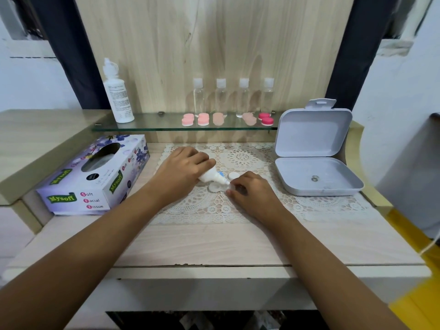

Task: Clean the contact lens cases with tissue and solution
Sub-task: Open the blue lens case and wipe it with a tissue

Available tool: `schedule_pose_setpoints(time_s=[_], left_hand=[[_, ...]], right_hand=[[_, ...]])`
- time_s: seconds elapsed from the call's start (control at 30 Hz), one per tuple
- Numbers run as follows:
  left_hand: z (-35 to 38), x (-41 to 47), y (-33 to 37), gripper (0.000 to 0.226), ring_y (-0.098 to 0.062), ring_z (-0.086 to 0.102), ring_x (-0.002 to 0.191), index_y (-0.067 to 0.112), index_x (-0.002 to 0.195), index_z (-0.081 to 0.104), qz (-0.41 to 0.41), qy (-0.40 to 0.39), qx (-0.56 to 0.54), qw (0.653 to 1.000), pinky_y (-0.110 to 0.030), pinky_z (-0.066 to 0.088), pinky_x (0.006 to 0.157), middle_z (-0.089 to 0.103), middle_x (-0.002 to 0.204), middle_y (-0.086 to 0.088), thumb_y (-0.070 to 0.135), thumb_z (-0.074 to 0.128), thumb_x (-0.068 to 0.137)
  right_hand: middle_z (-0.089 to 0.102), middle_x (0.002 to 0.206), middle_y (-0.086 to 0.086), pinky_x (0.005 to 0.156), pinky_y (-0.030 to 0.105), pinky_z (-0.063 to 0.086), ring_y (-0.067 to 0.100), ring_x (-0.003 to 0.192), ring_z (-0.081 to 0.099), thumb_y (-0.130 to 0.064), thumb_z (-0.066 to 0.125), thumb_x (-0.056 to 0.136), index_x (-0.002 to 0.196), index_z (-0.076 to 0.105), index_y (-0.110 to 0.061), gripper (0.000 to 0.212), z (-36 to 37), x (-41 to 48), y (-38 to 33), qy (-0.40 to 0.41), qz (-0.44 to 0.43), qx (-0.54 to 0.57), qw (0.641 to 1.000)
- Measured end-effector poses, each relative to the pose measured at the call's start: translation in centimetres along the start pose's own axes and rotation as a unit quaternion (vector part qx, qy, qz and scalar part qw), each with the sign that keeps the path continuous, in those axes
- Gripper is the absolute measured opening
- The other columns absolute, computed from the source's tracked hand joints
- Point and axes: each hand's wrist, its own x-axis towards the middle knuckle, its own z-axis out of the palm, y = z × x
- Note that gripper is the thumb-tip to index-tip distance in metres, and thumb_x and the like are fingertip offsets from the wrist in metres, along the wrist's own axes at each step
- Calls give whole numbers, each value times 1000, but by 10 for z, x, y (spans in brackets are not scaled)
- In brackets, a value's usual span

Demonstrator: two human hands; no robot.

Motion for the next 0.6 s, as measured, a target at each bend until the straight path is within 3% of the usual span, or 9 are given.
schedule_pose_setpoints(time_s=[0.27, 0.6], left_hand=[[5, 0, -2, 42, -27, 60, 77, 13, 102, 67, -4, 1, 4, 1000, -35, 47, 71, 68, 92, -3, 15, 83, 63], [4, -1, -2, 44, -28, 60, 79, 13, 104, 67, -12, -17, 0, 1000, -37, 48, 71, 68, 95, -4, 17, 83, 64]], right_hand=[[58, 94, 8, 74, 25, 32, 20, 91, 49, -24, 60, 85, 93, 69, -9, 19, 0, 0, -2, 3, 2, -6, 1000], [57, 90, 6, 76, 30, 37, 21, 89, 50, -25, 60, 85, 89, 69, -10, 18, 0, 0, -2, 1, 5, -11, 1000]])
